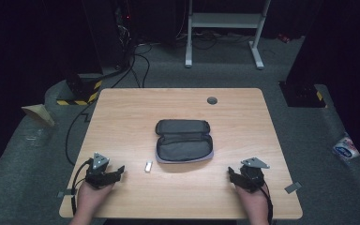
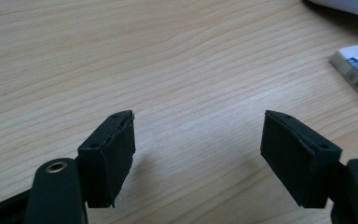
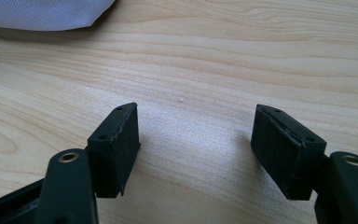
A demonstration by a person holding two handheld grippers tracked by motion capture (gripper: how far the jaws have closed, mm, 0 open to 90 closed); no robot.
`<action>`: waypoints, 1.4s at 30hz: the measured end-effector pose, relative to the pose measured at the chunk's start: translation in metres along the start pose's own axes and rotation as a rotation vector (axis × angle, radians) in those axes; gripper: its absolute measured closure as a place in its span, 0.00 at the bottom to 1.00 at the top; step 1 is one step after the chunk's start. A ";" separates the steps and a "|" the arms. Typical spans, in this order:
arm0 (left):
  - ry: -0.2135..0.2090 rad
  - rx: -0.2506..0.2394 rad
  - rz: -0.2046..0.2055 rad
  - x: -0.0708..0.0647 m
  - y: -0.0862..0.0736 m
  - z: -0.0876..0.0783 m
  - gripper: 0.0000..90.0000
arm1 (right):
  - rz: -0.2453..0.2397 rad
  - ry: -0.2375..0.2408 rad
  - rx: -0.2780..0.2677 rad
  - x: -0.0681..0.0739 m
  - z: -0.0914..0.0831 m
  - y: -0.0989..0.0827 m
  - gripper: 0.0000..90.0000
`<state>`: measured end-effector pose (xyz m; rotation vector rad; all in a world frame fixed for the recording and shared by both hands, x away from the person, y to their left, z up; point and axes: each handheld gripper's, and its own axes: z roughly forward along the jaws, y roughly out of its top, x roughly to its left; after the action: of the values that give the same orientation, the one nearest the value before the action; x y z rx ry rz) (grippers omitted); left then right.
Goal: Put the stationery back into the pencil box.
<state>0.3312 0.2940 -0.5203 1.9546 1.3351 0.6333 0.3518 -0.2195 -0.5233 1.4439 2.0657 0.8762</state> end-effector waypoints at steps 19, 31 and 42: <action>-0.098 -0.021 0.076 -0.039 0.012 -0.001 0.30 | 0.000 0.000 -0.001 0.000 0.000 0.000 0.35; -0.167 -0.012 0.109 -0.068 0.018 0.007 0.30 | 0.002 0.000 0.000 0.000 0.000 0.000 0.36; -0.195 -0.007 0.119 -0.085 0.023 0.022 0.40 | 0.005 -0.006 -0.001 0.001 0.000 0.000 0.36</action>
<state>0.3307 0.2032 -0.5185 2.0443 1.1028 0.4879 0.3507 -0.2183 -0.5234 1.4508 2.0577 0.8734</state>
